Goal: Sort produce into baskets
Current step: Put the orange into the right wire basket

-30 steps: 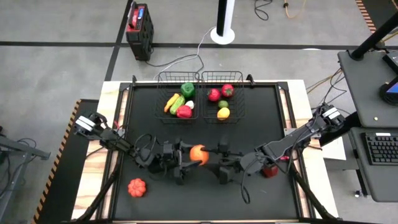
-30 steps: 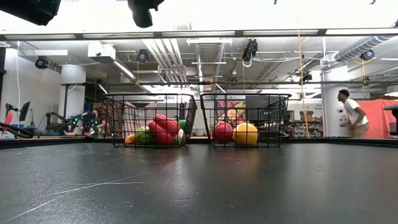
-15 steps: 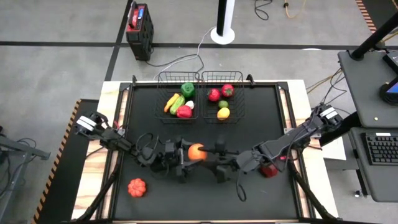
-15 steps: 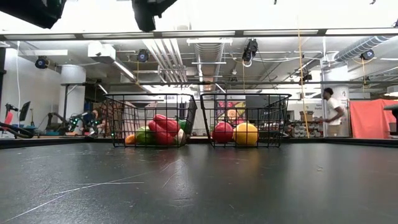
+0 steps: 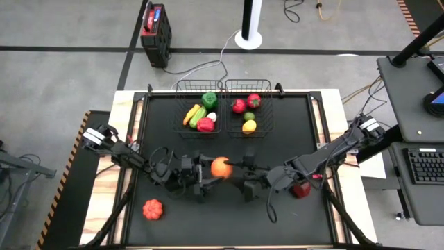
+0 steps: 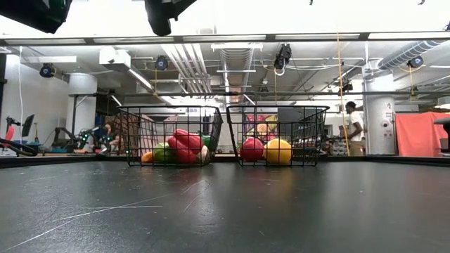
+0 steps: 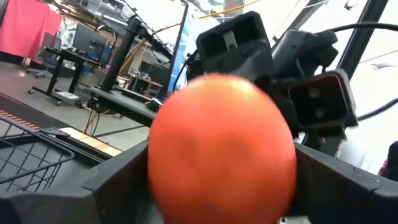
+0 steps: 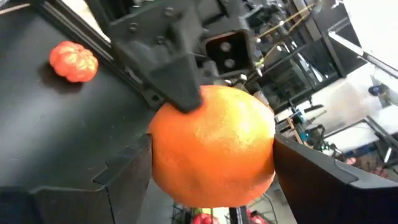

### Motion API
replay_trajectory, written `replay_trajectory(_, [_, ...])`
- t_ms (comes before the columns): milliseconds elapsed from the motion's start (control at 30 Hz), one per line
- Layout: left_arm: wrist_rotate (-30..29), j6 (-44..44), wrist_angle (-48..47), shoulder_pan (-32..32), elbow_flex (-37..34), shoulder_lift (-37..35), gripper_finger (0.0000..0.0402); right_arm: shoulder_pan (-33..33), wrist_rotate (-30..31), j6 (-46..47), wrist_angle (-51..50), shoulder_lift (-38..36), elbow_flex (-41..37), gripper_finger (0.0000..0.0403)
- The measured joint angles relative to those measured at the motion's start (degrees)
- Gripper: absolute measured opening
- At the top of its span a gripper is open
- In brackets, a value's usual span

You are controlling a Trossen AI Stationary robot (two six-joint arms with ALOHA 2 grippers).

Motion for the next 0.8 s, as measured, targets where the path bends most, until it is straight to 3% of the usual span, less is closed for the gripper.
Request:
replay_trajectory(300, [-2.39, -0.15, -0.59, -0.17, -2.32, -1.58, 0.0340, -3.75, 3.05, 9.09, -8.22, -6.72, 0.00, 0.0296])
replay_trajectory(533, [-2.69, -0.50, -1.04, -0.17, -3.37, -2.64, 0.0340, -13.11, 3.28, 23.32, -15.99, -12.00, 0.00, 0.0295])
replay_trajectory(800, [-2.98, -0.52, -3.06, -0.41, -4.66, -5.71, 0.0340, -28.96, -10.30, 42.80, -27.80, -13.44, 0.00, 0.0296])
